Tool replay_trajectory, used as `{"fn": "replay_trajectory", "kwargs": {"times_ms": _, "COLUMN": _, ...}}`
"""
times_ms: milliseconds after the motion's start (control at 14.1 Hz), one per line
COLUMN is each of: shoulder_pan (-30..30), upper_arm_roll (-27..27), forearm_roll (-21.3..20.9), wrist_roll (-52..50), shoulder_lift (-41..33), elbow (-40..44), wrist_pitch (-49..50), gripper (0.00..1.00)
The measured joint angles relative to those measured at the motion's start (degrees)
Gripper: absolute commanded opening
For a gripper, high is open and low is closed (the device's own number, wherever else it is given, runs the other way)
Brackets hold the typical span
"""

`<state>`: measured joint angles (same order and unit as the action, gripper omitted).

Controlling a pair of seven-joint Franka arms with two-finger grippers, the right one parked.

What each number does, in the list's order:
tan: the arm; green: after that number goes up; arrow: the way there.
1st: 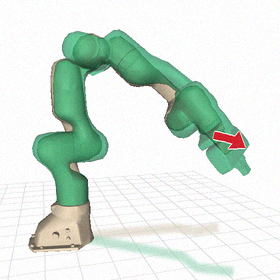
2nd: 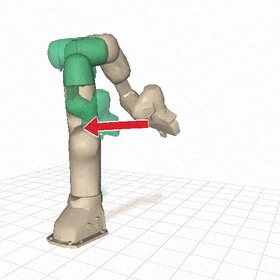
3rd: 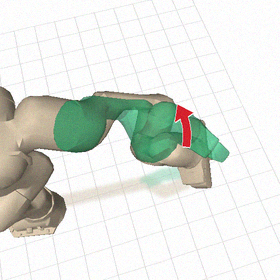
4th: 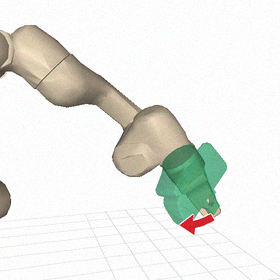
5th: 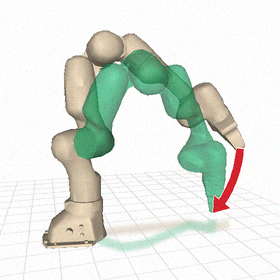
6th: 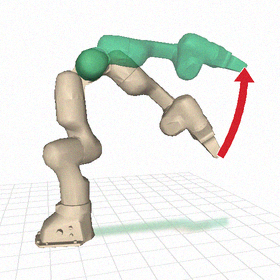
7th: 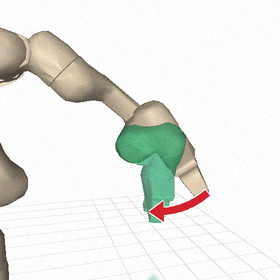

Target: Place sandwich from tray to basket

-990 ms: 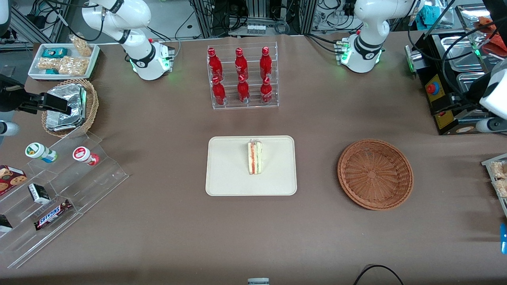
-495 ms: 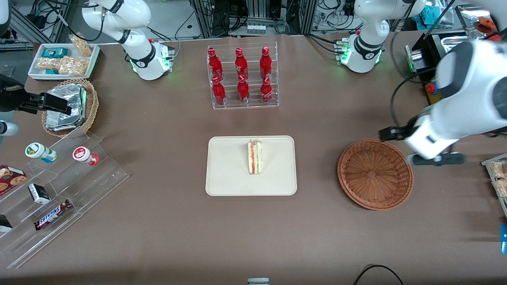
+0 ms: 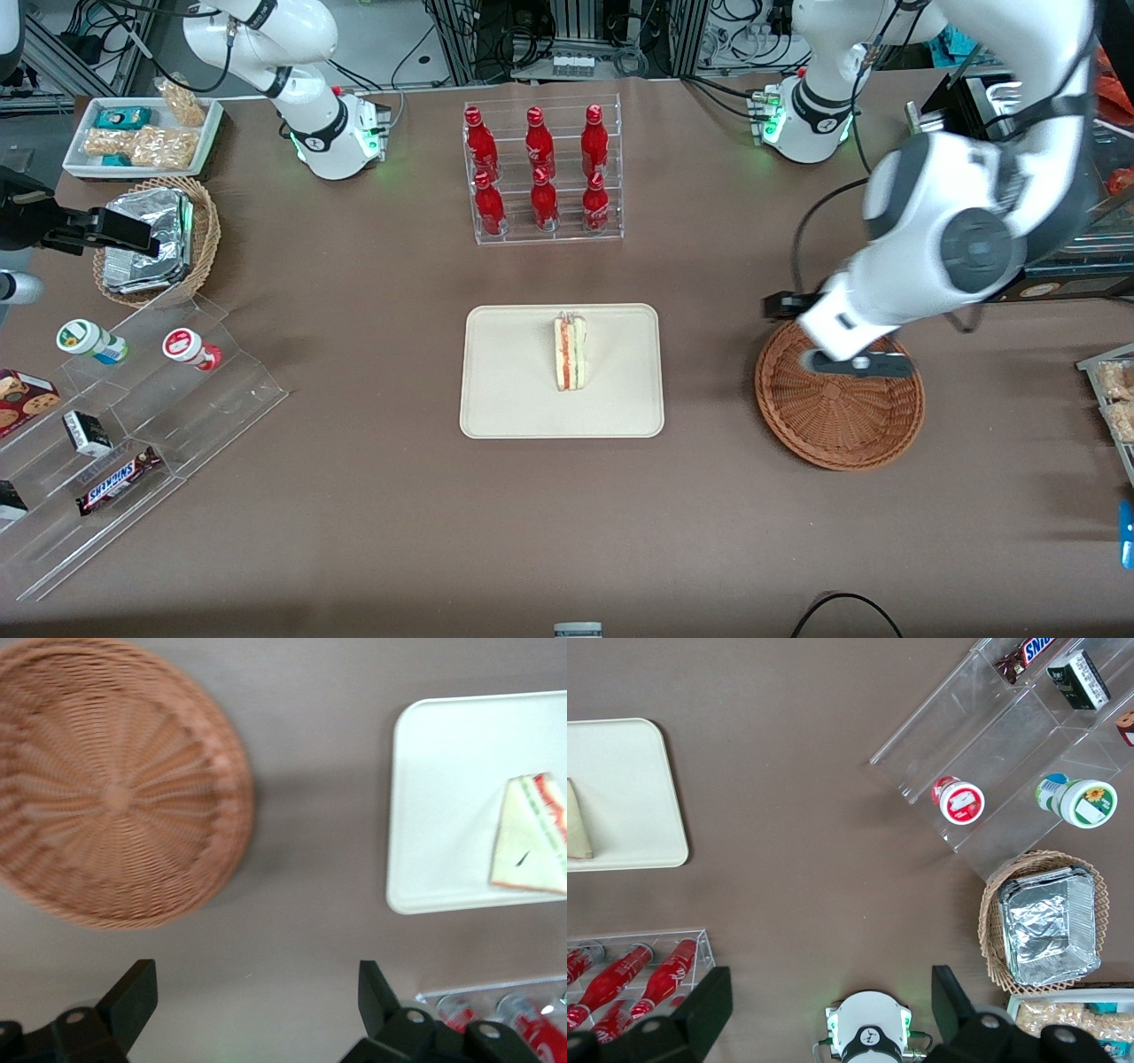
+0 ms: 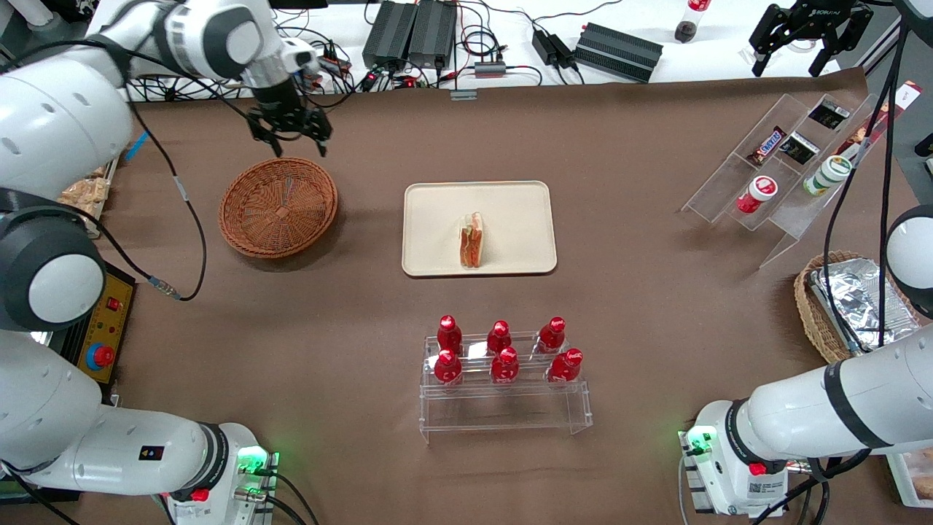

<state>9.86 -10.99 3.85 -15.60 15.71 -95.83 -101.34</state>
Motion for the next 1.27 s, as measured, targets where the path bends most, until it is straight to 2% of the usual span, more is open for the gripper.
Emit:
{"fn": "replay_trajectory", "kwargs": {"times_ms": 212, "shoulder_pan": 7.58, "upper_arm_roll": -0.18, "forearm_roll": -0.05, "wrist_roll": -6.96, "shoulder_lift": 4.31, "elbow": 0.0, "wrist_pitch": -5.83, "gripper": 1.0}}
{"fn": "replay_trajectory", "kwargs": {"times_ms": 495, "shoulder_pan": 15.0, "upper_arm_roll": -0.17, "forearm_roll": -0.23, "wrist_roll": -10.36, "shoulder_lift": 8.31, "elbow": 0.53, "wrist_pitch": -9.87, "gripper": 1.0}}
{"fn": "replay_trajectory", "kwargs": {"times_ms": 707, "shoulder_pan": 18.16, "upper_arm_roll": -0.15, "forearm_roll": -0.23, "wrist_roll": -16.53, "shoulder_lift": 11.44, "elbow": 4.55, "wrist_pitch": -10.27, "gripper": 1.0}}
{"fn": "replay_trajectory", "kwargs": {"times_ms": 919, "shoulder_pan": 21.85, "upper_arm_roll": -0.11, "forearm_roll": -0.45, "wrist_roll": -24.78, "shoulder_lift": 18.28, "elbow": 11.17, "wrist_pitch": -12.79, "gripper": 1.0}}
{"fn": "replay_trajectory", "kwargs": {"times_ms": 1273, "shoulder_pan": 26.98, "upper_arm_roll": -0.06, "forearm_roll": -6.7, "wrist_roll": -37.81, "shoulder_lift": 27.74, "elbow": 15.93, "wrist_pitch": -20.21, "gripper": 1.0}}
